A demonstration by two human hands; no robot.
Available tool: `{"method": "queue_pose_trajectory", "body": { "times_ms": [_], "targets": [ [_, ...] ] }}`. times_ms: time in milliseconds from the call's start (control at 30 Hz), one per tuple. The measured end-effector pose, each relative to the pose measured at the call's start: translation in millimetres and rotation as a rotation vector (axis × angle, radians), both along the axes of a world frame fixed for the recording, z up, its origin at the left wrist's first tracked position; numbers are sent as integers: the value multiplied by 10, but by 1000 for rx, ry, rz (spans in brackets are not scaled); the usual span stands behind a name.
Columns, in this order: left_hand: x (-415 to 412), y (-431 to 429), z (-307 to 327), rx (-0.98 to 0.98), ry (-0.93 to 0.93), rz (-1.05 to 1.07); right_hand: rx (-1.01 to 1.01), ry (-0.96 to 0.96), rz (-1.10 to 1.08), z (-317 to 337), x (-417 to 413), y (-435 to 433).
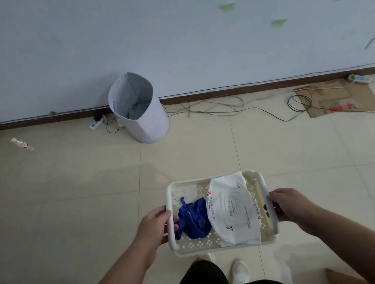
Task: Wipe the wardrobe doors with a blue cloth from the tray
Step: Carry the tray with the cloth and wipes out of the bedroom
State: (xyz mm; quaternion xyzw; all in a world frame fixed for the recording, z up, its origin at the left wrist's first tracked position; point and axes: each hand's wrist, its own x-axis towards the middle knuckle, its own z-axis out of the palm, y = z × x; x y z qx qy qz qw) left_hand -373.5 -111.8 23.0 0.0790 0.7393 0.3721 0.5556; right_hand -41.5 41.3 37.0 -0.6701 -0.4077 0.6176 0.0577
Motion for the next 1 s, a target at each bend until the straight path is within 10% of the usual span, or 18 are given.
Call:
{"method": "queue_pose_trajectory", "body": {
  "times_ms": [1000],
  "targets": [
    [-2127, 4701, -120, -4, -61, -17, 33, -57, -25, -180, -2254, 4666]
  ]
}}
